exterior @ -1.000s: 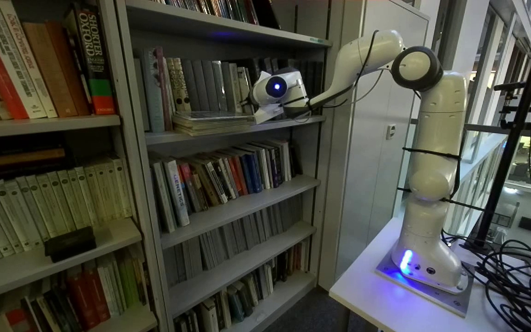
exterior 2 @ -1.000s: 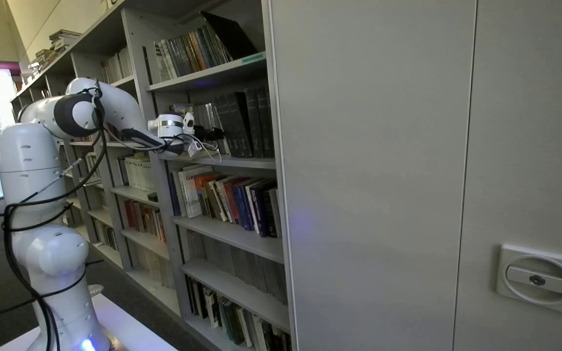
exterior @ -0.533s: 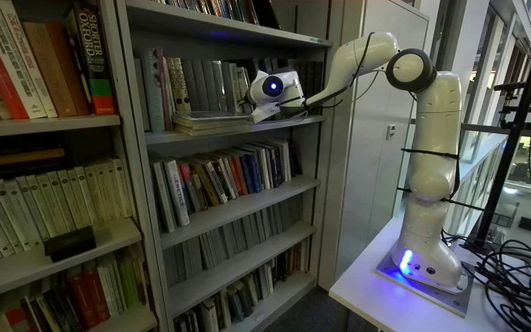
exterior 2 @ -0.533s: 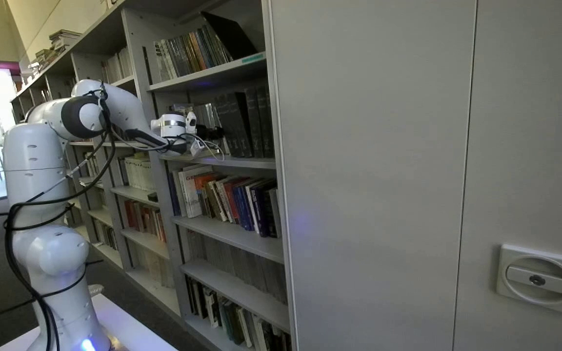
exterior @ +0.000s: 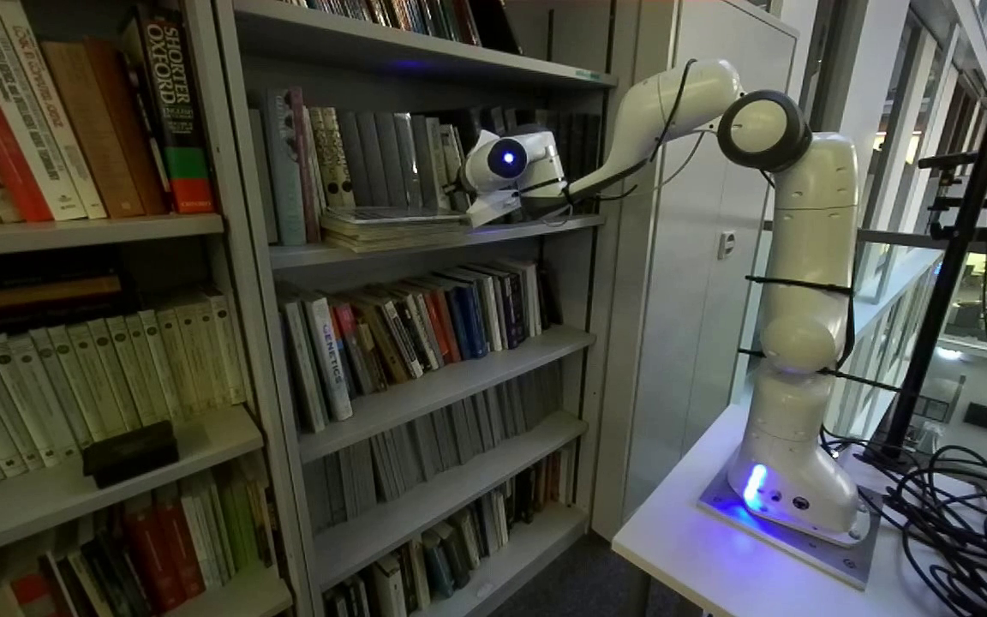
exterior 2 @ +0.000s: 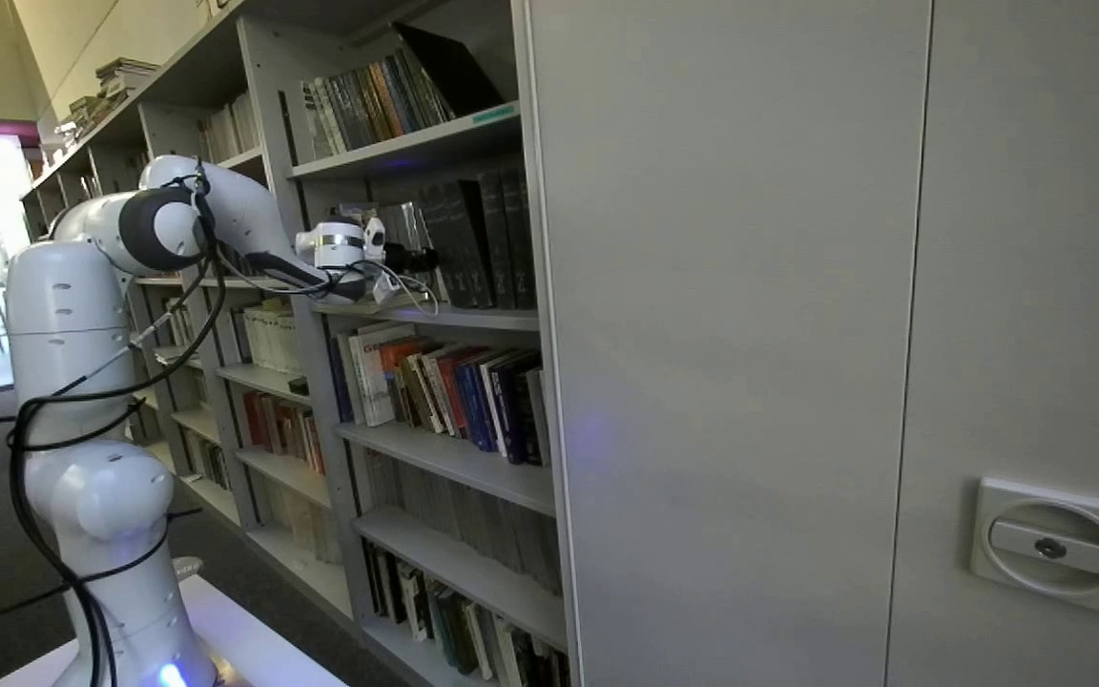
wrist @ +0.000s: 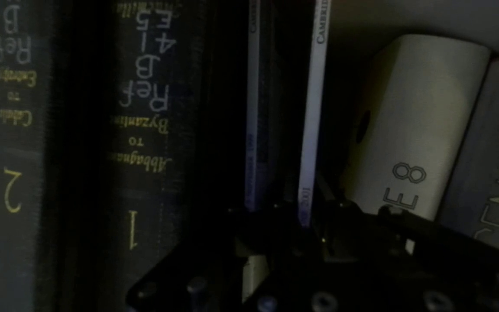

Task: Remove the thin books from the shelf and stack them neatly

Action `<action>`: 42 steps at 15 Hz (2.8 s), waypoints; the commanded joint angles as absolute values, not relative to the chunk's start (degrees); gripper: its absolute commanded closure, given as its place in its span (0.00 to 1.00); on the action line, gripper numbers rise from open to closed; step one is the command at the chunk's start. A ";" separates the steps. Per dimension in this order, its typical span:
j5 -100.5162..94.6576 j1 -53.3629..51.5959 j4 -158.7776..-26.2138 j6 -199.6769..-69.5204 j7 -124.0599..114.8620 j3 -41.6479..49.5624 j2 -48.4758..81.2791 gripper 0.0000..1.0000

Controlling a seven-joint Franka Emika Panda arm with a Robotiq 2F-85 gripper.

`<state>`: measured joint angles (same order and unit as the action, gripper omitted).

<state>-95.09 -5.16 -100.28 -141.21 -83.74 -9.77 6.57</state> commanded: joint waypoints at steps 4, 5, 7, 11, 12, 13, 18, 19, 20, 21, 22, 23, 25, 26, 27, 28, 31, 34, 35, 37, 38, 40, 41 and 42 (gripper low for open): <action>-86.40 -5.17 -109.31 -148.49 -82.14 -8.53 -3.38 0.97; -85.85 -4.43 -110.87 -149.80 -82.12 -9.14 -5.04 0.97; -84.31 -4.55 -113.69 -151.96 -81.03 -8.73 -8.27 0.97; -84.05 -4.85 -118.92 -153.78 -79.42 -8.21 -14.10 0.97; -84.44 -4.81 -119.75 -153.84 -79.47 -8.14 -15.12 0.97; -84.18 -4.92 -120.45 -153.73 -79.21 -8.15 -16.02 0.97; -84.62 -5.17 -122.45 -153.36 -79.76 -8.36 -18.65 0.63; -84.73 -5.23 -122.37 -153.29 -79.93 -8.46 -18.56 0.54; -84.89 -5.35 -121.94 -153.14 -80.21 -8.66 -18.05 0.47; -84.95 -5.42 -121.46 -153.03 -80.43 -8.83 -17.42 0.40; -84.70 -5.55 -120.86 -152.86 -80.42 -9.03 -16.61 0.32; -84.75 -5.62 -120.44 -152.69 -80.51 -9.25 -16.02 0.25; -84.67 -5.79 -119.59 -152.32 -80.53 -9.80 -14.54 0.10; -84.81 -5.83 -119.18 -152.09 -80.58 -10.12 -13.74 0.03; -85.17 -5.79 -118.59 -151.91 -80.70 -10.47 -12.87 0.00; -85.29 -5.76 -117.91 -151.62 -80.70 -10.79 -12.01 0.00; -85.87 -5.52 -115.10 -151.00 -80.56 -11.58 -9.22 0.00; -85.84 -5.40 -111.36 -150.46 -80.19 -11.77 -6.24 0.00; -85.90 -5.41 -110.19 -150.26 -80.09 -11.77 -5.32 0.00; -86.10 -5.43 -108.16 -149.98 -80.03 -11.72 -3.68 0.00; -85.96 -5.46 -107.42 -149.85 -79.82 -11.70 -3.03 0.00; -86.32 -5.46 -106.12 -149.68 -79.89 -11.65 -1.84 0.00; -86.85 -5.41 -105.49 -149.55 -80.03 -11.60 -1.32 0.00; -87.49 -5.29 -104.89 -149.45 -80.11 -11.48 -0.79 0.00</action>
<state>-85.63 -5.45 -108.43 -150.85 -81.43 -11.47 -3.01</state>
